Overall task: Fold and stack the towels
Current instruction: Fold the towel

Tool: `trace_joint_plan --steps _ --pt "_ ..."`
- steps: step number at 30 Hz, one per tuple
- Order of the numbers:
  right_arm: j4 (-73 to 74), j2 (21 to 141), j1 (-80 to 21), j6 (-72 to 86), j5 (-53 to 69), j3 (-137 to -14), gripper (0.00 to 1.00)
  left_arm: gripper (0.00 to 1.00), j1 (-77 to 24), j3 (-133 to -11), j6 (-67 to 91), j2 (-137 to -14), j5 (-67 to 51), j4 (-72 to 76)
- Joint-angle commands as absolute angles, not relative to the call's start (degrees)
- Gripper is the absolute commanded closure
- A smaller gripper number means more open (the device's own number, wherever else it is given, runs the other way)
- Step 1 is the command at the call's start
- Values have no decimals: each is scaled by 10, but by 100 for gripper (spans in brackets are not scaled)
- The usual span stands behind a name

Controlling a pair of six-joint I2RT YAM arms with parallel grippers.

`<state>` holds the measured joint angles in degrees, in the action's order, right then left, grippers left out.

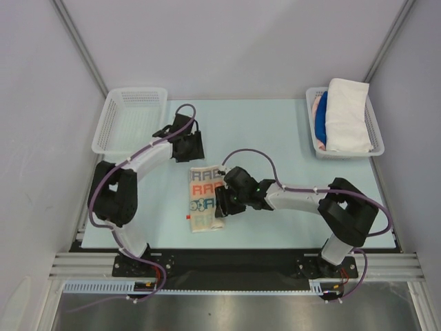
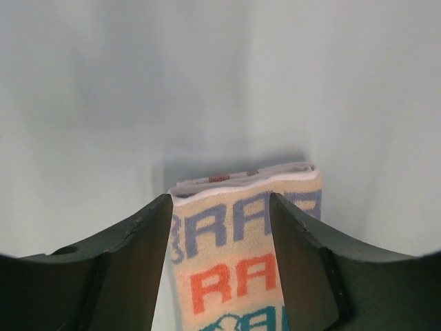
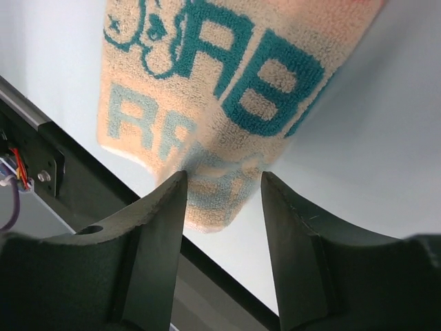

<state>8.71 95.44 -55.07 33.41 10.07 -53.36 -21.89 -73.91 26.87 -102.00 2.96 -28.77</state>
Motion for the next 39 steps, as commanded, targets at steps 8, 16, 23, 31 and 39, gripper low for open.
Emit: trace_joint_plan --steps 8,16,23,31,39 --pt "40 939 -405 311 148 -560 37 32 -222 -604 316 -877 36 -257" --pt "32 1070 -348 293 223 -678 37 27 -221 -495 327 -843 9 -213" --pt "70 1099 -372 286 181 -706 39 21 -212 -445 338 -818 -50 -174" --pt "83 1026 -421 287 81 -656 39 25 -198 -390 358 -823 -112 -132" --pt "65 1077 -405 276 95 -691 39 28 -196 -401 363 -844 -84 -131"
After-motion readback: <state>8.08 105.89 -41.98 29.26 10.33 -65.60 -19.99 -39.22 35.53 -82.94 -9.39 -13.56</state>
